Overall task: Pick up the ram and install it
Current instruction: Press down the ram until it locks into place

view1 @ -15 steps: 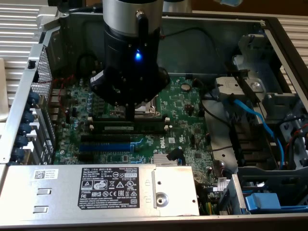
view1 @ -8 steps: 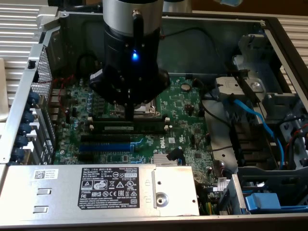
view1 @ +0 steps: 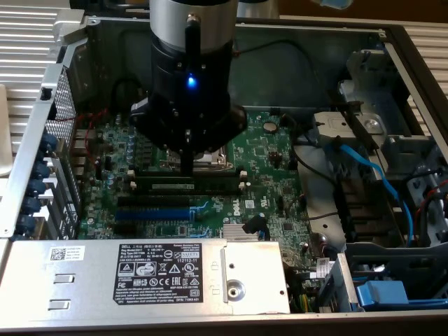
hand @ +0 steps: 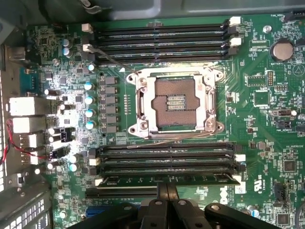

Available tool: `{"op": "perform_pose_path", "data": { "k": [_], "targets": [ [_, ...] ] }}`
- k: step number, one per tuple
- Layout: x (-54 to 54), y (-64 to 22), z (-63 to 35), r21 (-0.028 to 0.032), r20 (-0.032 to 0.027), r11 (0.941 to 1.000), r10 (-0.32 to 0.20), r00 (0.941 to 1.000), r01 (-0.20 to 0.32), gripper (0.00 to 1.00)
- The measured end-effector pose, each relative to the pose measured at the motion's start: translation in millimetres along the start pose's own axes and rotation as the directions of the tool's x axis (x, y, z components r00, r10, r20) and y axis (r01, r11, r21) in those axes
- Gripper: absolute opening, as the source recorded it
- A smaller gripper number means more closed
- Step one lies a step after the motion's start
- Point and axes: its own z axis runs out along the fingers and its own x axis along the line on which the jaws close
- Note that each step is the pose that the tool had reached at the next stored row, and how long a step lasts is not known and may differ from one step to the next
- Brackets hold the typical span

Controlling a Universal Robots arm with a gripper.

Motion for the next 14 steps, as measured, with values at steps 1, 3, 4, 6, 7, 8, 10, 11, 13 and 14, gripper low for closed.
{"op": "perform_pose_path", "data": {
  "k": [1,3,4,6,7,8,10,11,13,14],
  "targets": [
    [0.0,0.0,0.0,-0.0003,-0.0004,0.9999,0.015,0.9999,-0.015,0.1],
    [0.0,0.0,0.0,-0.0009,-0.0012,0.999,0.045,0.999,-0.045,0.1],
    [0.0,0.0,0.0,-0.0012,-0.0016,0.9983,0.058,0.9983,-0.058,0.1],
    [0.0,0.0,0.0,-0.0014,-0.0018,0.9977,0.067,0.9977,-0.067,0.1],
    [0.0,0.0,0.0,-0.0014,-0.0018,0.9977,0.067,0.9977,-0.067,0.1],
    [0.0,0.0,0.0,-0.0014,-0.0018,0.9977,0.067,0.9977,-0.067,0.1],
    [0.0,0.0,0.0,-0.0014,-0.0018,0.9977,0.067,0.9977,-0.067,0.1],
    [0.0,0.0,0.0,-0.0015,-0.0015,0.9977,0.067,0.9977,-0.067,0.1],
    [-0.1,0.0,0.0,-0.0017,-0.0002,0.9977,0.067,0.9978,-0.067,0.1],
    [-0.1,0.0,0.0,-0.0017,0.0001,0.9978,0.067,0.9978,-0.067,0.1]
  ]
}}
